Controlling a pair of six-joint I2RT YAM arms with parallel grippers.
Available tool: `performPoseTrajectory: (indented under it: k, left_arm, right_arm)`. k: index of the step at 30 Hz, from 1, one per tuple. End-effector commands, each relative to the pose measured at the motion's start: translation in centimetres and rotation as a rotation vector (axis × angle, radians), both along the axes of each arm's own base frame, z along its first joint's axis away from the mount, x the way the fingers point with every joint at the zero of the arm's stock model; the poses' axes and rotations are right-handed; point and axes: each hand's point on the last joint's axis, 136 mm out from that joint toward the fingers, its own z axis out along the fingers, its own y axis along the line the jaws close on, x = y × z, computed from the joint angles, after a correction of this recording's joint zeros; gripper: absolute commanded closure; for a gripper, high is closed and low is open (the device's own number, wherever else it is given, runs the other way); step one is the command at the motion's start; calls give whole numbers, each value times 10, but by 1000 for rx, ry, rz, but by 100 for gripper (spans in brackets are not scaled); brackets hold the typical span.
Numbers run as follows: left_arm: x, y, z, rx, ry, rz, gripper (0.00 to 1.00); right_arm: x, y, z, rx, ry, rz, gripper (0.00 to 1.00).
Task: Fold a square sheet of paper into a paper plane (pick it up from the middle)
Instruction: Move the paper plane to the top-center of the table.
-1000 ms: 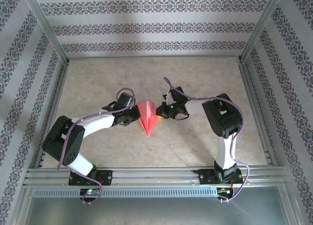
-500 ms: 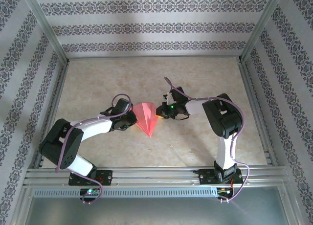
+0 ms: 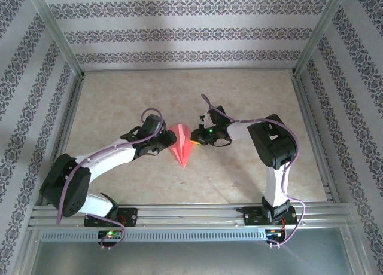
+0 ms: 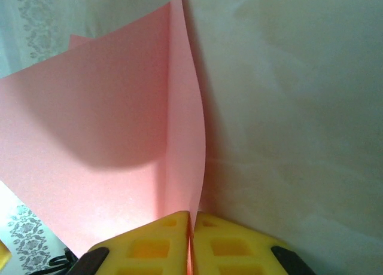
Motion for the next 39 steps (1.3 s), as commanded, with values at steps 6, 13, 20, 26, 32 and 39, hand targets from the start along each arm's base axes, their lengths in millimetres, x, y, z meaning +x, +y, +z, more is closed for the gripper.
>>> performPoseTrajectory:
  k: [6, 13, 20, 26, 32, 39]
  left_arm:
    - [-14, -5, -38, 102, 139, -33, 59]
    - [-10, -23, -41, 43, 137, -80, 58]
    - [-11, -22, -39, 65, 141, -88, 67]
    - [-17, 2, -29, 151, 118, -38, 59]
    - [-12, -15, -15, 99, 77, -94, 59]
    - [-10, -23, -36, 106, 146, -110, 55]
  right_arm:
    - [-6, -13, -15, -55, 61, -28, 83]
    - [-6, -13, -17, -56, 67, -29, 83]
    - [-6, -14, -18, -58, 68, -30, 84]
    - [-6, -14, -19, -61, 68, -31, 84]
    - [-7, -15, -21, -64, 72, -32, 84]
    - [-9, -16, -23, -67, 80, -33, 84]
